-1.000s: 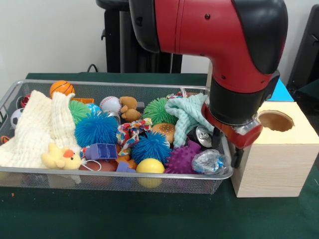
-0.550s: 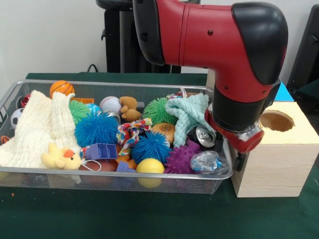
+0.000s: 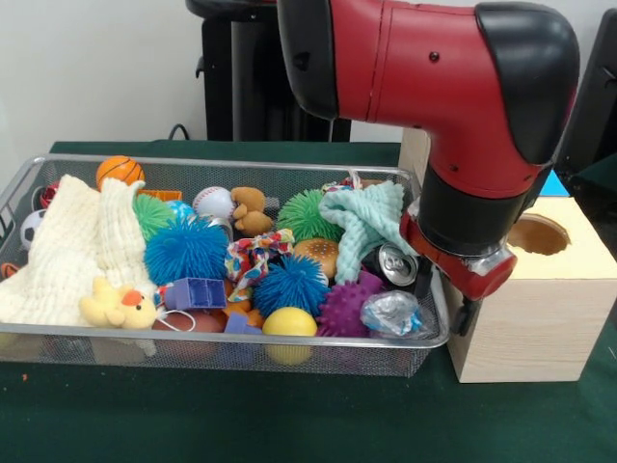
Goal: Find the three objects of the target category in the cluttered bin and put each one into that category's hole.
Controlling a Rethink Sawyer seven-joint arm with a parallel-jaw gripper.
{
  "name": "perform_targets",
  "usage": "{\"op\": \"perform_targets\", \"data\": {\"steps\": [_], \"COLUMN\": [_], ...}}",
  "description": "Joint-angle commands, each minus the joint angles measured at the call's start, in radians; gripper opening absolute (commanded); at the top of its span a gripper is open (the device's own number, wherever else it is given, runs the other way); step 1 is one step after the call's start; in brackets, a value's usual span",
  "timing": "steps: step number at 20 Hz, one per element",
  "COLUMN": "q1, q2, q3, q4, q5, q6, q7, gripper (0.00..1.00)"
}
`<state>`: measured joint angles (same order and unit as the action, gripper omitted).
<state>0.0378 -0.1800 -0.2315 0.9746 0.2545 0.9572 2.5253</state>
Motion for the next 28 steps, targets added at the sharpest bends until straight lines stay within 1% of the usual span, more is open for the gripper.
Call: {"op": "perform_targets", "data": {"steps": [1,5,9,14,18,19,21,22,26,28], "q1": [0.003,0.009,0.015,0.015,0.019,0.019,0.018,0.013,0.009,0.006], "q2": [0.090,0.056,0.029,0.024,0.032,0.032,0.037,0.045,0.085,0.101], "q3": [-0.022,-0.057,-0.062,-0.071,-0.095,-0.102,-0.105,-0.106,-0.103,-0.096], "q4": [0.000,-0.037,-0.054,-0.106,-0.196,-0.224,-0.244,-0.249,-0.266,-0.255], "q5": [-0.056,-0.056,-0.037,-0.024,-0.029,-0.028,-0.026,-0.027,-0.032,-0.033], "q6": [-0.073,0.007,0.067,0.156,0.245,0.283,0.302,0.294,0.233,0.193], "q7": [0.163,0.156,0.151,0.149,0.143,0.143,0.141,0.137,0.139,0.140], "gripper": [1.00,1.00,1.00,1.00,1.00,1.00,1.00,1.00,1.00,1.00]}}
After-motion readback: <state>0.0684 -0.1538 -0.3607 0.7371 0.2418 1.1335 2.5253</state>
